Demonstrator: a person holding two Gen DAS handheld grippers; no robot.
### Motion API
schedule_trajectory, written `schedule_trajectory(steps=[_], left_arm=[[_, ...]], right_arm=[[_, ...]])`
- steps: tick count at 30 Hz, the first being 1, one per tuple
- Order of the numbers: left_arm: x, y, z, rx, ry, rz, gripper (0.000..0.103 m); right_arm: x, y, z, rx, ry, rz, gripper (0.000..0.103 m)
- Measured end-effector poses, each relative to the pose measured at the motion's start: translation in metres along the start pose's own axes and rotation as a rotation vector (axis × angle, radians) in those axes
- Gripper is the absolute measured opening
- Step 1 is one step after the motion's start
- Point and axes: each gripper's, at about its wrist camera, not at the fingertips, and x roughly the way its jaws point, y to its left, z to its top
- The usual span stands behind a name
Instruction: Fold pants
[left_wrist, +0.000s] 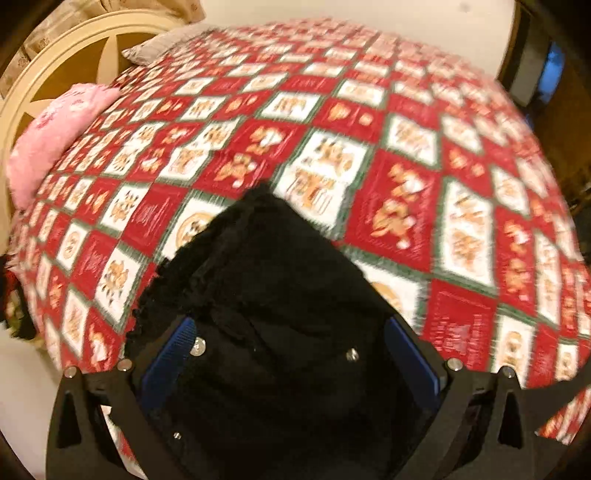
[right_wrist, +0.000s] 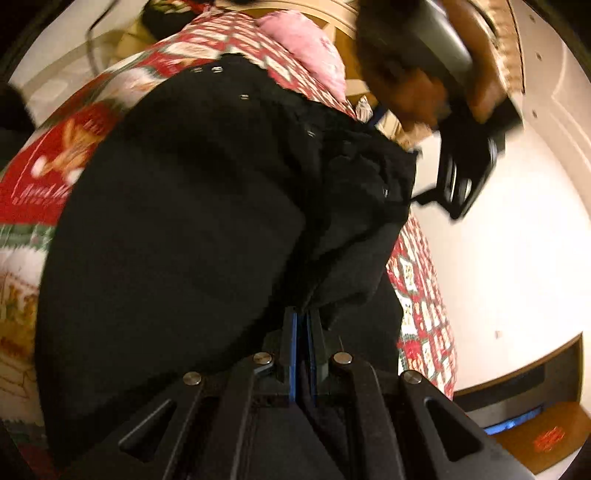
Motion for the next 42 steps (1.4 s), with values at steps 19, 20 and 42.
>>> schedule_trajectory(steps=[19, 20, 42], left_arm=[[-0.028, 0.038, -0.050, -0.093, -0.037, -0.236, 0.043], [-0.036, 0.034, -0.050, -0.076, -0.049, -0.230, 0.053], [0.003, -0.015, -0.044, 0.016, -0.057, 0.057, 0.028]], right_arm=[[-0.023, -0.002, -0.004, -0.034, -0.044, -0.068, 0.004], [-0.019, 0.003, -0.005, -0.055, -0.035, -0.062, 0.004], [-0.053, 0.010, -0.013, -0.019, -0.071, -0.103, 0.004]])
